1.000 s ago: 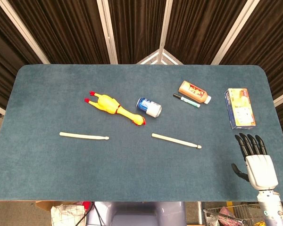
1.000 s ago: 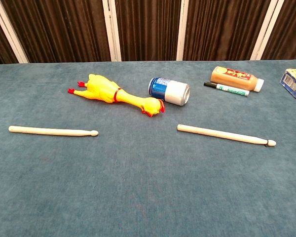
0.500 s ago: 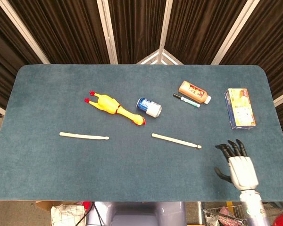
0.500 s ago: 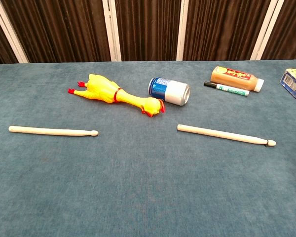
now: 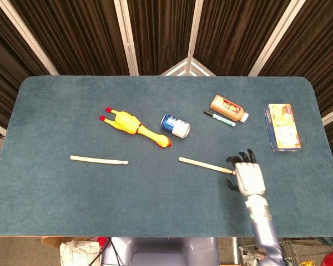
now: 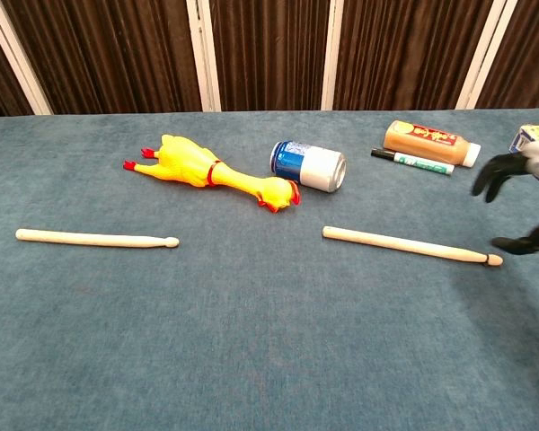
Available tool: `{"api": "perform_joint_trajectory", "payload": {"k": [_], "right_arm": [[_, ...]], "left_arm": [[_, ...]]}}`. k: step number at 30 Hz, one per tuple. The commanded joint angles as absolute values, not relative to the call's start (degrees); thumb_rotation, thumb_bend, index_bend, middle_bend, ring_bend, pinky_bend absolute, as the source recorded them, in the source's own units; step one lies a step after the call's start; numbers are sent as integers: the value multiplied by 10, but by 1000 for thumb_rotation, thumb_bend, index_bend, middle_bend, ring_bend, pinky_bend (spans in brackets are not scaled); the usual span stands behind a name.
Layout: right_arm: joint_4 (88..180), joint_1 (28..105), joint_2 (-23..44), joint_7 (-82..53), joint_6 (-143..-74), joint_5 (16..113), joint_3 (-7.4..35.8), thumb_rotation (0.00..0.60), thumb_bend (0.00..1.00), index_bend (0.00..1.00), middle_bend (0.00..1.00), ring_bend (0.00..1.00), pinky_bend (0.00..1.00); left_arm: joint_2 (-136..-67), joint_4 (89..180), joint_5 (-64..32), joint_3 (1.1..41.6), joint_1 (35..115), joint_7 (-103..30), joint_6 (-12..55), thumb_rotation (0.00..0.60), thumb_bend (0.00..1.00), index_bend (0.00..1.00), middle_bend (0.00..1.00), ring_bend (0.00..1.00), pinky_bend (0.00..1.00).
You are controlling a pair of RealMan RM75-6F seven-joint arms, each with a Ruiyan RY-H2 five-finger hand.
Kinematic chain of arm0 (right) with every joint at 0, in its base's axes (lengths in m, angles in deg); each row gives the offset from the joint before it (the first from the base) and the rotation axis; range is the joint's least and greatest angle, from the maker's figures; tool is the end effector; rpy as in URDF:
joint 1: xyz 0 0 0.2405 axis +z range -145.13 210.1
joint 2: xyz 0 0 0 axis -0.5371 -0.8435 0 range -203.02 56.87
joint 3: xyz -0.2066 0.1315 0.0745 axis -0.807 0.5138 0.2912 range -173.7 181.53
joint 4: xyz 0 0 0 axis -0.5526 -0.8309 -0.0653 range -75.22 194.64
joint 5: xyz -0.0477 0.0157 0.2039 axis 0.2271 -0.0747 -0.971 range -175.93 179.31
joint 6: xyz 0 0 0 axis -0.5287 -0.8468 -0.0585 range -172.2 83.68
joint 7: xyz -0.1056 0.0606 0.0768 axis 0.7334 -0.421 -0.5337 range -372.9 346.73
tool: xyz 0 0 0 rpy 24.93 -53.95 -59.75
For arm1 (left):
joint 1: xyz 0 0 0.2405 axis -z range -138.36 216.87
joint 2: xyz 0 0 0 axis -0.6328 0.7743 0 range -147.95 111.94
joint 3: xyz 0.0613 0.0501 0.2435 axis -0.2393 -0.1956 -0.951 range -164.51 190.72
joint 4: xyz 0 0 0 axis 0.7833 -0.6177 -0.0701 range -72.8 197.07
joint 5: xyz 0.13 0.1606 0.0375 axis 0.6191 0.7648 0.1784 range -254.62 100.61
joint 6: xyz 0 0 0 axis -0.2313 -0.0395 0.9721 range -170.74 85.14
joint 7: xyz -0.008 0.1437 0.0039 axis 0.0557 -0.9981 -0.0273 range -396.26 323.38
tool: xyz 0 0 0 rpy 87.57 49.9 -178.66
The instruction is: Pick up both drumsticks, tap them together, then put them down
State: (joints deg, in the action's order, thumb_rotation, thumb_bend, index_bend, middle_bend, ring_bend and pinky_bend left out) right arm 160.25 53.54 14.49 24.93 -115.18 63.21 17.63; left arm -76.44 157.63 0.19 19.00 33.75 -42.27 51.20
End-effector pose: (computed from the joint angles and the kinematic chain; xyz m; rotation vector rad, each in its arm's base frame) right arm -0.1991 -0.2684 0.0236 1.5093 -1.0182 0.7970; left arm -0.3404 0.1280 0.2221 -1.1003 -0.7929 -0.6918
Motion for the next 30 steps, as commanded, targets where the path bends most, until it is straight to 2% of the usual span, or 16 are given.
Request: {"api": "perform_joint_trajectory", "payload": {"k": [1,10,17,30], "right_arm": [[1567,579,200,307,-1145,561,205,600,285,381,364,177,0],[1487,625,265,346,-1149,499,211,600,309,427,413,206,0],[1440,634,286,330,-1145,494,201,600,319,464,448,232,0],[1406,644,308,324,-1161,514,184,600,330,518,481,262,0]], "left_arm": [[-766,1576,-1,191,339,-425,510,600,296,80,21,0,0],[-770,1576,-10,194,342,-439,507,600,296,80,21,0,0],[-774,1576,-15,195,346,-452,502,600,296,80,21,0,0],[-779,1578,-15,193,349,-467,499,600,296,80,21,0,0]]}}
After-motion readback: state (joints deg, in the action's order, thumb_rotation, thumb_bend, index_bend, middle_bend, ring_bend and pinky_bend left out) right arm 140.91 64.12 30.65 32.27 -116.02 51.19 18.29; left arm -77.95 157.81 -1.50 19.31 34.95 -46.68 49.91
